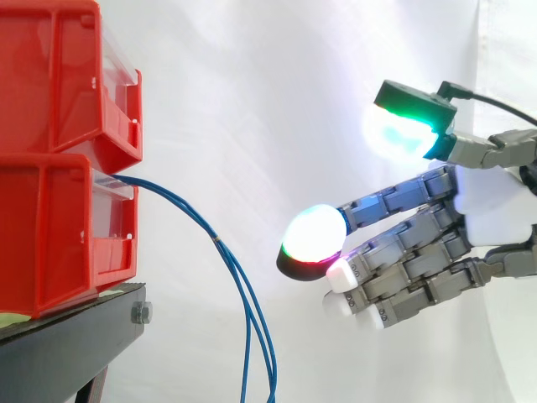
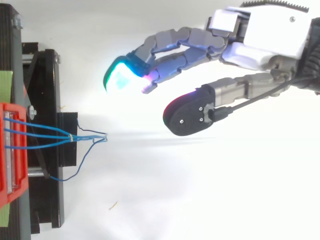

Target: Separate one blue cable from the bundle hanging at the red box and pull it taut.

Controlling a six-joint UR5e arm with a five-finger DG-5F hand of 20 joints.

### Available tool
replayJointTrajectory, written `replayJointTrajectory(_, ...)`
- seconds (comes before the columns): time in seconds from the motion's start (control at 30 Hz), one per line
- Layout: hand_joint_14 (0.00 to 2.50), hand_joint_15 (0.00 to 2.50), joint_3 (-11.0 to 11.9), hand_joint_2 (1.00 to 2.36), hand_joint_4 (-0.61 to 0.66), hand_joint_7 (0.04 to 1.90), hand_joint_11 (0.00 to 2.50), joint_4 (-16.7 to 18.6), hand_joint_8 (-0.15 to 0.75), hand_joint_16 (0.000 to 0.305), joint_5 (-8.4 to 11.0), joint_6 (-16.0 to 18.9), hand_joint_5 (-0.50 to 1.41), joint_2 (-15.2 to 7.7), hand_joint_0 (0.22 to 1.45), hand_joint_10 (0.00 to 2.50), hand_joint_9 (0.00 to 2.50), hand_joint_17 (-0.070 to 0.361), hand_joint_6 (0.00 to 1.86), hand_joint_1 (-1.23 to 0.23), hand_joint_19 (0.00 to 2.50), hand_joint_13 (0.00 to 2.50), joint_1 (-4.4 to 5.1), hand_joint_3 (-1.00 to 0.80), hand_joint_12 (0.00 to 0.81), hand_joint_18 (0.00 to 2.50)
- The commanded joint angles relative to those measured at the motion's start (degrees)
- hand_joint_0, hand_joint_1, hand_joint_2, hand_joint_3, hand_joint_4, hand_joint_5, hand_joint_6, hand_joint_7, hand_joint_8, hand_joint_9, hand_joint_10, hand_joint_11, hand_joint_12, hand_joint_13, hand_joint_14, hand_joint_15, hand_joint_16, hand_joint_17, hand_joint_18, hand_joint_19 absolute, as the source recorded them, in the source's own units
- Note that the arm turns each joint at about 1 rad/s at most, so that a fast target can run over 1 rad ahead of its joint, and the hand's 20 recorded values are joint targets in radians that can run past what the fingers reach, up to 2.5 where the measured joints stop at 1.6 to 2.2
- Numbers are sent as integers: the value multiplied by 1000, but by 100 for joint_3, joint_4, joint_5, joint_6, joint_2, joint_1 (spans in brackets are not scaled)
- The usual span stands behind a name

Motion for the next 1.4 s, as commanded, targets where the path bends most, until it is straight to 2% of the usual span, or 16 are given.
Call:
replayJointTrajectory(0.0, 3, 75, 37, 1000, 222, 758, 304, 49, 283, 32, 372, -208, -187, -35, 552, 9, 676, 71, 502, -573, 97, 461, 77, -500, 283, 332)
replayJointTrajectory(0.07, 2, 79, 37, 1000, 224, 759, 298, 84, 282, 32, 495, -261, -186, -44, 552, 10, 678, 71, 502, -573, 96, 463, 121, -499, 284, 332)
replayJointTrajectory(0.1, 4, 79, 116, 1000, 224, 760, 298, 154, 283, 32, 592, -252, -186, -185, 552, 8, 678, 71, 502, -573, 100, 464, 147, -500, 284, 333)
replayJointTrajectory(0.17, 2, 81, 248, 1000, 224, 764, 306, 163, 285, 32, 556, -226, -186, -272, 552, 9, 682, 71, 502, -574, 106, 468, 147, -499, 285, 332)
replayJointTrajectory(0.2, 1, 85, 494, 1000, 224, 759, 301, 101, 283, 32, 205, -77, -186, -510, 552, 8, 685, 71, 502, -573, 106, 468, 121, -500, 284, 333)
replayJointTrajectory(0.27, 2, 81, 573, 1000, 225, 761, 311, 101, 286, 31, 82, 29, -185, -598, 552, 9, 685, 71, 502, -572, 107, 469, 121, -500, 285, 338)
replayJointTrajectory(0.4, 3, 85, 801, 1000, 227, 760, 308, 101, 283, 31, 12, 82, -185, -738, 550, 8, 685, 71, 502, -585, 98, 474, 130, -500, 287, 343)
replayJointTrajectory(0.7, 3, 94, 801, 1000, 230, 769, 303, 128, 287, 31, 91, -6, -189, -738, 523, 8, 658, 70, 502, -696, 74, 509, 147, -500, 296, 380)
replayJointTrajectory(0.77, 4, 104, 801, 1000, 230, 765, 315, 145, 285, 31, 99, 11, -189, -844, 524, 9, 660, 69, 502, -710, 73, 521, 147, -500, 297, 384)
replayJointTrajectory(0.93, 3, 109, 924, 1000, 231, 767, 310, 251, 284, 31, 3, 240, -188, -1187, 524, 8, 663, 69, 502, -702, 89, 528, 147, -500, 297, 393)
replayJointTrajectory(1.27, 5, 127, 977, 1000, 239, 765, 312, 356, 294, 30, -147, 372, -182, -1239, 526, 8, 687, 69, 502, -668, 108, 552, 156, -500, 302, 403)
replayJointTrajectory(1.37, 5, 129, 977, 1000, 239, 763, 314, 444, 293, 30, -191, 618, -180, -1283, 528, 11, 690, 68, 502, -663, 116, 560, 147, -500, 302, 410)
